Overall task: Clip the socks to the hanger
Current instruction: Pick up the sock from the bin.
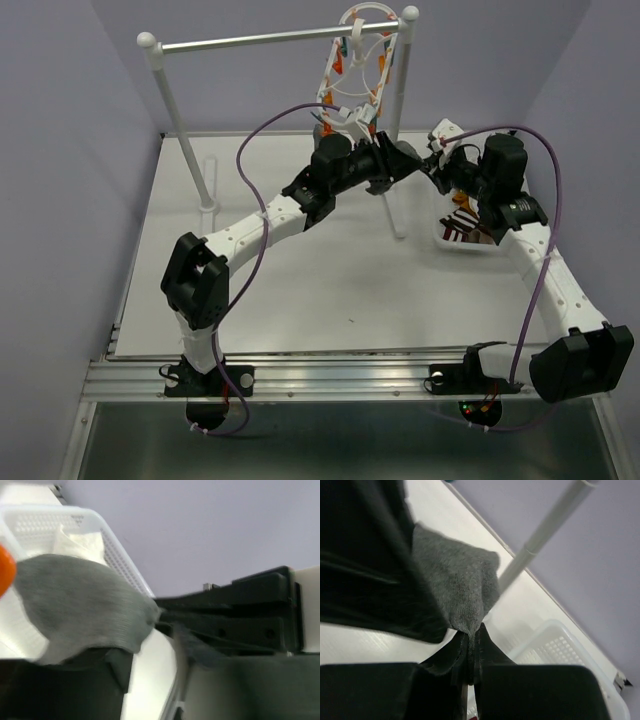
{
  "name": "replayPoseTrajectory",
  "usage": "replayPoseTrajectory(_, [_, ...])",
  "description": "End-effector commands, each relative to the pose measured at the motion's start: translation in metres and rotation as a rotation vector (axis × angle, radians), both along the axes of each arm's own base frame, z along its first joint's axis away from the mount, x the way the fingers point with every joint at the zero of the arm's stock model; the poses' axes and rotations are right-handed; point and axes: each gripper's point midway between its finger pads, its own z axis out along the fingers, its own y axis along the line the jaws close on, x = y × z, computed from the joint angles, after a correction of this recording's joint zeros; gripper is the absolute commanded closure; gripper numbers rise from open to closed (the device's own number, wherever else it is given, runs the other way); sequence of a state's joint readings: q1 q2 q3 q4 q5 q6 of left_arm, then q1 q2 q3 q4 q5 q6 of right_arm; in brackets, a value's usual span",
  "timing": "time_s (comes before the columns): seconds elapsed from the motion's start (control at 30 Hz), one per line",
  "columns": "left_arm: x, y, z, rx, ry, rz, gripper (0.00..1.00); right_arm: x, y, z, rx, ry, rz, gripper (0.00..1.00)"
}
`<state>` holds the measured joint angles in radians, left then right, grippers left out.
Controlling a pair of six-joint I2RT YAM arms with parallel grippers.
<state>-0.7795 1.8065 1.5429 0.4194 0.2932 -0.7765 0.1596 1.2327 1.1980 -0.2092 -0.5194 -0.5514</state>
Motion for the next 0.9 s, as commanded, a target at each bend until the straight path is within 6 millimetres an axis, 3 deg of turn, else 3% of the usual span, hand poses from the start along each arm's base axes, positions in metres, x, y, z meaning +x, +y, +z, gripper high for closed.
replayPoseTrajectory(0.0, [-0.038,0.008,0.042,-0.023,-0.135,-0.108,0.31,0.017,-0.036,0.029,0.051,-0.039,-0.252,0.98])
replayPoseTrajectory(0.03, [-0.038,0.009,0.035,0.009,-0.163,-0.11,0.15,0.015,-0.041,0.025,0.063,-0.011,-0.291,0.98])
replayPoseTrajectory(0.2, [-0.053,0.024,0.025,0.102,-0.271,-0.14,0.01,0.003,-0.039,0.019,0.097,0.038,-0.287,0.98])
replayPoseTrajectory(0.37, [-0.06,0.034,-0.008,0.287,-0.396,-0.204,0.01,0.0,-0.035,0.027,0.118,0.113,-0.281,0.99])
replayPoseTrajectory(0.4, [-0.061,0.035,-0.019,0.315,-0.402,-0.21,0.01,0.0,-0.034,0.044,0.128,0.099,-0.279,0.99])
replayPoseTrajectory(0.6, [-0.052,0.035,-0.057,0.427,-0.48,-0.223,0.01,-0.01,-0.028,0.059,0.213,0.211,-0.289,0.99])
replayPoseTrajectory(0.73, [-0.055,0.03,-0.056,0.405,-0.549,-0.253,0.01,-0.021,-0.017,0.069,0.256,0.245,-0.235,0.99])
replayPoseTrajectory(0.87, [-0.041,0.031,-0.046,0.427,-0.597,-0.191,0.01,-0.032,-0.01,0.078,0.28,0.245,-0.192,0.99])
